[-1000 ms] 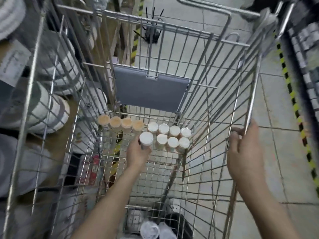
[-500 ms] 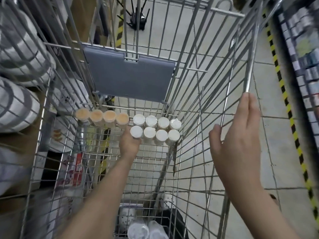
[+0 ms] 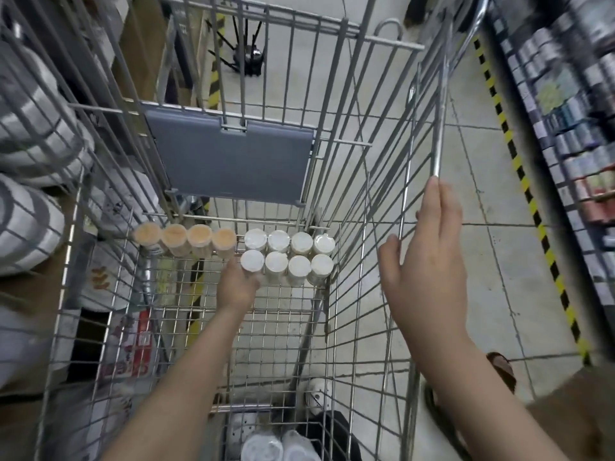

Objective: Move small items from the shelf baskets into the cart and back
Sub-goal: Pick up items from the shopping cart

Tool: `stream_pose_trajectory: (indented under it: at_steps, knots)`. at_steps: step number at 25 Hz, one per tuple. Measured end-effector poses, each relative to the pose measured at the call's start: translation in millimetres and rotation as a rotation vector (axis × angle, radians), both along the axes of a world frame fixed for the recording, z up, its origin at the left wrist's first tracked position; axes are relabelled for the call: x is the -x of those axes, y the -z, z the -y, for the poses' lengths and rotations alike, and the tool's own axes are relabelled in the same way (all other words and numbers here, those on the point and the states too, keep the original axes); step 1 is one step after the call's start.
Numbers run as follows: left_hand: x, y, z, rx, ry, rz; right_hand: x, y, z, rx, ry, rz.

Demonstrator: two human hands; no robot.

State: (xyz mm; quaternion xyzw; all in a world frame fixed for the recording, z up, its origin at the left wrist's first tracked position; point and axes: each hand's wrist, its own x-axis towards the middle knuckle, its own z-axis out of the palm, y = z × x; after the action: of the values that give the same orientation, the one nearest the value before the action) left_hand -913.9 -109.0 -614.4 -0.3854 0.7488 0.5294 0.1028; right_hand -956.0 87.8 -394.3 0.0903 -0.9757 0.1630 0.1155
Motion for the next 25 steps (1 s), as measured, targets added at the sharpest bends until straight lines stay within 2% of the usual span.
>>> stream_pose_trajectory:
  at_steps: [4,7,10,14,16,18,21,25]
  knots:
    - [-47.3,-59.6,9.2,0.055,0.154,0.191,-1.8,-5.4,1.7,-0.013,0.01,0.063]
    - [-108.6,-119.9,18.4,0.014,0.28,0.218,-6.4,-13.9,1.4,-0.069,-0.023,0.125]
    - [-168.6,-185.5,21.9,0.017,0.295,0.219,-25.4,-32.4,-3.7,-0.147,-0.064,0.264]
    - [-237.0,-271.9,3.7,0.146,0.181,0.122,-94.4,-67.7,-17.2,-0.194,-0.182,0.351]
    - [-269.8,-308.8,-15.7,0.212,0.083,0.067,-132.9,-84.3,-25.7,-0.238,-0.306,0.407]
    - [-308.4,-342.4,-41.0,0.305,0.003,-0.001,-169.2,-99.4,-32.8,-0.308,-0.486,0.462]
    - [-368.6,-377.0,-85.1,0.372,-0.123,-0.006,-214.0,-116.3,-39.0,-0.362,-0.779,0.564]
    - [-472.3,-408.1,-155.1,0.44,-0.408,-0.007,-284.1,-146.8,-41.3,-0.368,-1.152,0.658]
